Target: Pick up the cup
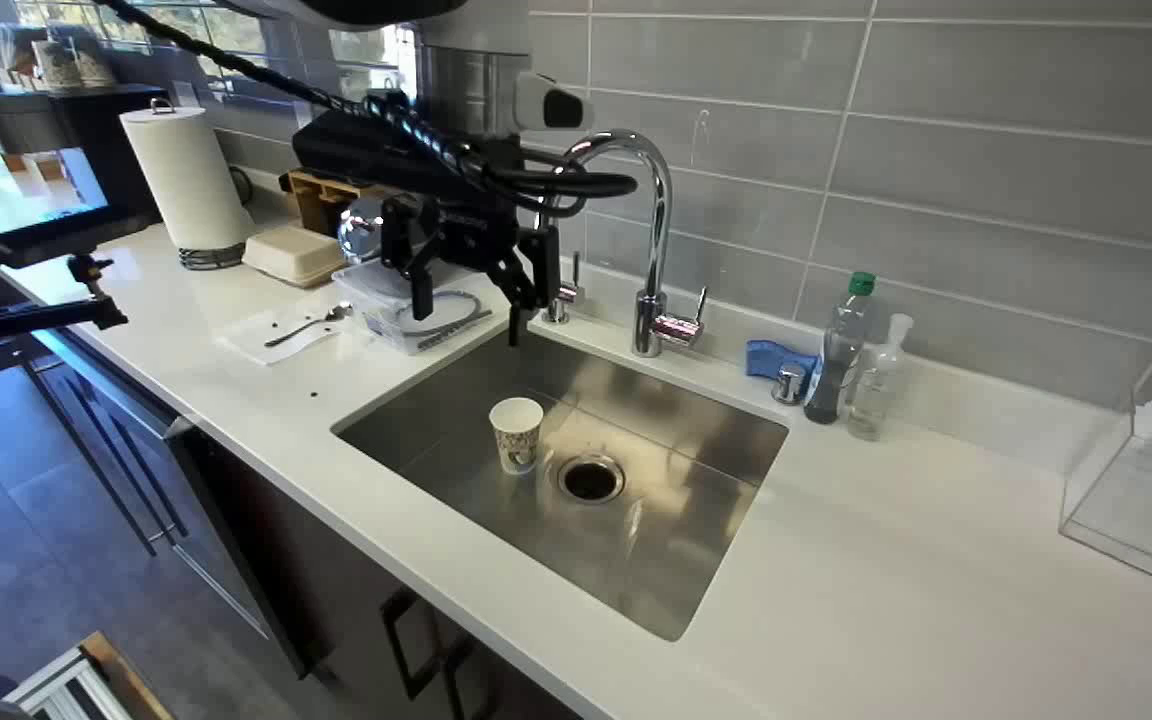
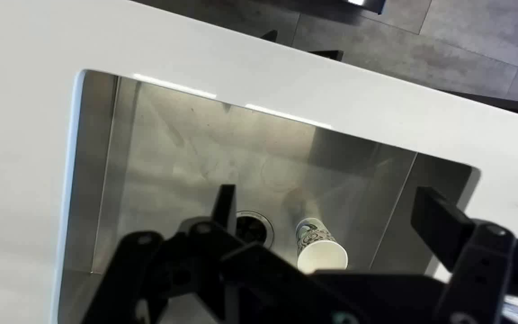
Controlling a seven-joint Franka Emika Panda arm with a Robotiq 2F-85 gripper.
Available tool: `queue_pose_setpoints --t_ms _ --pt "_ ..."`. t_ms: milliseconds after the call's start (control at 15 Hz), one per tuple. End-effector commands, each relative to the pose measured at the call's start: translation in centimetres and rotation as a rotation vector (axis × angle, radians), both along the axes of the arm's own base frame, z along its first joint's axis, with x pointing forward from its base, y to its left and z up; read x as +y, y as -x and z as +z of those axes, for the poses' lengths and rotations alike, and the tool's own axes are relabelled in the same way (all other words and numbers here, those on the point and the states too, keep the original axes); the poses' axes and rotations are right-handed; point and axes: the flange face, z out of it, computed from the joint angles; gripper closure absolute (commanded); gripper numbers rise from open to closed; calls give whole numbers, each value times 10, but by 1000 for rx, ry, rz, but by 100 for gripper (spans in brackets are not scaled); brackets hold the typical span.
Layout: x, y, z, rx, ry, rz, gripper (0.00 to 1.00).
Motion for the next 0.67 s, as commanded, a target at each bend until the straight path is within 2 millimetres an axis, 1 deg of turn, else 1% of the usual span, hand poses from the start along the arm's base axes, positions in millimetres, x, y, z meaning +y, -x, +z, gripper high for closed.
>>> queue_pose_setpoints --t_ms 0,400,467,600 --pt "0 0 1 1 0 0 0" --pt "0 0 1 1 0 0 0" --pt "5 -5 -6 0 1 -3 0" --pt "25 -15 -24 -5 -68 6 0"
